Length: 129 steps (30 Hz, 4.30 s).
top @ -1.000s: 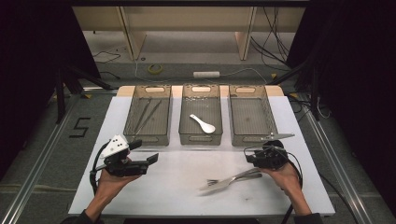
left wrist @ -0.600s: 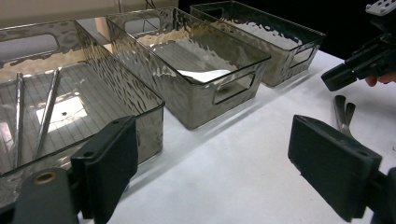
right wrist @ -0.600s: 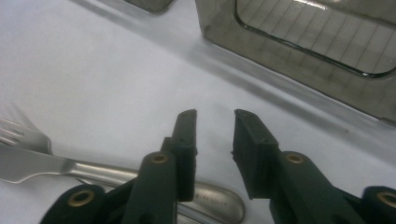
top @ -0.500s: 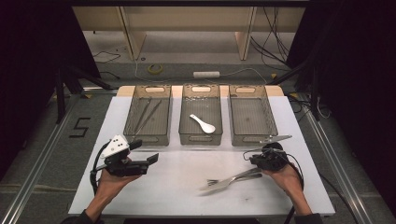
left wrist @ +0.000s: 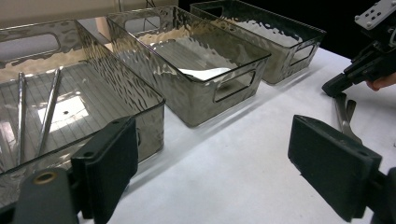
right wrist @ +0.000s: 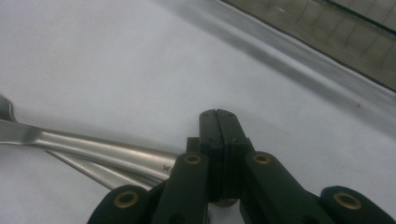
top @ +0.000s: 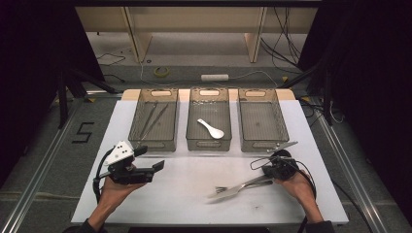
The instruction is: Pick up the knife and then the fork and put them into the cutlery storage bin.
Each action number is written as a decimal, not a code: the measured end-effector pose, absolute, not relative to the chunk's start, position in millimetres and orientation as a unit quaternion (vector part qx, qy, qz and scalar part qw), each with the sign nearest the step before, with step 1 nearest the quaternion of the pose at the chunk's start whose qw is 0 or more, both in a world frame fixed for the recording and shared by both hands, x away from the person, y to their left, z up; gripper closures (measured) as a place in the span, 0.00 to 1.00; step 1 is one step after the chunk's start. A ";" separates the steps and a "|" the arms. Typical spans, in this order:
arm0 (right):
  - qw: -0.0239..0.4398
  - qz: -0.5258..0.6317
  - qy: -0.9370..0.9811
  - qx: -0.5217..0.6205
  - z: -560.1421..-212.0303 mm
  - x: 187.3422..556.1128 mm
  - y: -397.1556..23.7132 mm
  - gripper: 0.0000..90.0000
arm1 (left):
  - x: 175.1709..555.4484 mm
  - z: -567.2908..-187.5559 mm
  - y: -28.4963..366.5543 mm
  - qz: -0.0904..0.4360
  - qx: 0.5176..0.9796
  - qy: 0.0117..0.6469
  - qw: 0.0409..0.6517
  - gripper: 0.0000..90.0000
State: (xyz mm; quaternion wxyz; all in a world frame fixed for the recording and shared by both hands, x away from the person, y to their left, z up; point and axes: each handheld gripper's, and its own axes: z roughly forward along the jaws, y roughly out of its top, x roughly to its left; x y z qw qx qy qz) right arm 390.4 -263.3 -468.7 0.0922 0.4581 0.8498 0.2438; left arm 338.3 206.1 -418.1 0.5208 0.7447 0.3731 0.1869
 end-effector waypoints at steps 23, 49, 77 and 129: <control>0.066 0.217 0.857 0.462 -464.4 355.7 -266.6 1.00 | 339.1 -418.0 203.5 0.185 0.746 0.369 0.522 0.18; 0.063 0.259 0.888 0.375 -432.9 337.5 -249.7 0.73 | 339.3 -418.4 202.4 0.188 0.749 0.366 0.519 0.18; 0.026 0.166 0.952 0.257 -450.7 325.2 -193.5 0.53 | 338.7 -418.3 202.9 0.188 0.751 0.364 0.518 0.18; 0.035 0.080 0.973 0.213 -456.6 327.9 -174.3 0.89 | 337.8 -419.3 203.4 0.191 0.752 0.364 0.515 0.18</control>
